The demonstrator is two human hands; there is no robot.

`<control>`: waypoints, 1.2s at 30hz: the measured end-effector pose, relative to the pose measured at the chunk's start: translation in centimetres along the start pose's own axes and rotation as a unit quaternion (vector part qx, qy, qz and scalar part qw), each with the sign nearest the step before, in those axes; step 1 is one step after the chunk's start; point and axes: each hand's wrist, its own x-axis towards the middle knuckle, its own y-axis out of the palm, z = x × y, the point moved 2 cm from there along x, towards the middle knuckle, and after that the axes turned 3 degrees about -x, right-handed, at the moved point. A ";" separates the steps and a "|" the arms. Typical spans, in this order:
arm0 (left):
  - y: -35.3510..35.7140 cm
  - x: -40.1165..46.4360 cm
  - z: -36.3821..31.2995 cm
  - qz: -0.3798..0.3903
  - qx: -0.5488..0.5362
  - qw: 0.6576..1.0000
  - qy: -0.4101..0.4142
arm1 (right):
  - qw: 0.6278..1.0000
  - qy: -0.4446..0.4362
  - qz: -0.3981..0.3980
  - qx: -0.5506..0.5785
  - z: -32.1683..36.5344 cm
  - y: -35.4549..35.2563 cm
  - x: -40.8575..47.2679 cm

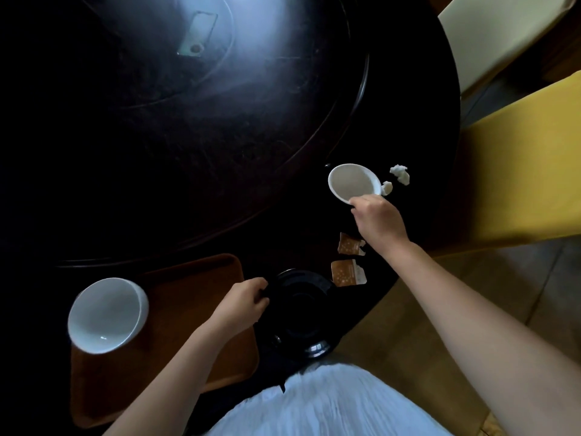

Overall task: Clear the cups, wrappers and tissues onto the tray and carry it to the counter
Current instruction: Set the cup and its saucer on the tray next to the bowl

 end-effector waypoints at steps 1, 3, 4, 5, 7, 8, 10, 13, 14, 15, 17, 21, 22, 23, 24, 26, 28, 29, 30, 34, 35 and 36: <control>-0.1 -0.4 0.1 -0.009 -0.008 1.000 0.006 | 1.000 0.012 -0.013 0.021 0.1 -0.4 -0.1; -0.3 -1.5 0.4 -0.033 -0.061 0.998 0.006 | 0.997 0.036 -0.039 0.062 0.4 -1.1 -0.7; -0.4 -2.1 0.8 -0.048 -0.102 0.994 0.000 | 0.995 0.044 -0.053 0.078 0.7 -1.4 -1.3; -0.6 -2.7 1.2 -0.066 -0.150 0.986 -0.005 | 0.992 0.048 -0.068 0.092 1.1 -1.7 -1.8; -1.1 -4.0 2.2 -0.103 -0.249 0.963 -0.021 | 0.988 0.047 -0.096 0.114 2.3 -2.3 -3.1; -1.3 -4.6 2.7 -0.122 -0.287 0.950 -0.031 | 0.986 0.042 -0.106 0.122 3.0 -2.5 -3.7; -1.6 -6.0 3.7 -0.158 -0.345 0.924 -0.050 | 0.983 0.033 -0.116 0.141 4.7 -2.9 -4.9; -1.7 -7.9 5.9 -0.200 -0.417 0.884 -0.069 | 0.981 0.021 -0.116 0.157 7.4 -2.9 -6.3; -1.6 -8.4 6.8 -0.213 -0.434 0.872 -0.080 | 0.981 0.015 -0.117 0.156 8.3 -2.9 -6.7; -1.4 -8.9 7.7 -0.224 -0.445 0.863 -0.090 | 0.981 0.007 -0.117 0.156 9.2 -2.8 -7.0; -1.0 -9.5 9.4 -0.239 -0.457 0.850 -0.104 | 0.981 -0.012 -0.114 0.155 11.1 -2.6 -7.8; -0.5 -10.0 11.7 -0.250 -0.460 0.845 -0.109 | 0.983 -0.064 -0.096 0.144 14.8 -1.8 -9.4; -0.4 -9.9 12.1 -0.249 -0.458 0.846 -0.110 | 0.983 -0.074 -0.088 0.143 15.6 -1.6 -9.8; -0.3 -9.8 12.5 -0.248 -0.458 0.846 -0.112 | 0.983 -0.084 -0.081 0.143 16.3 -1.3 -10.1; -0.2 -9.8 12.8 -0.249 -0.461 0.844 -0.114 | 0.983 -0.093 -0.076 0.142 16.9 -0.9 -10.4; 0.0 -9.7 13.0 -0.250 -0.475 0.835 -0.120 | 0.982 -0.109 -0.066 0.136 18.1 -0.3 -11.0; 0.1 -9.7 13.0 -0.256 -0.486 0.826 -0.125 | 0.982 -0.121 -0.056 0.134 19.1 0.2 -11.6; 0.0 -9.7 13.0 -0.260 -0.489 0.823 -0.126 | 0.981 -0.128 -0.054 0.133 19.6 0.5 -11.9; 0.0 -9.7 13.0 -0.266 -0.494 0.818 -0.128 | 0.980 -0.138 -0.056 0.130 20.0 0.8 -12.1; 0.3 -9.9 13.5 -0.290 -0.533 0.779 -0.159 | 0.973 -0.195 -0.061 0.102 21.8 2.0 -13.0; 0.3 -10.0 13.6 -0.289 -0.545 0.768 -0.171 | 0.972 -0.210 -0.058 0.092 22.3 2.4 -13.1; 0.4 -10.2 13.6 -0.280 -0.559 0.758 -0.183 | 0.970 -0.223 -0.054 0.083 22.8 2.7 -13.2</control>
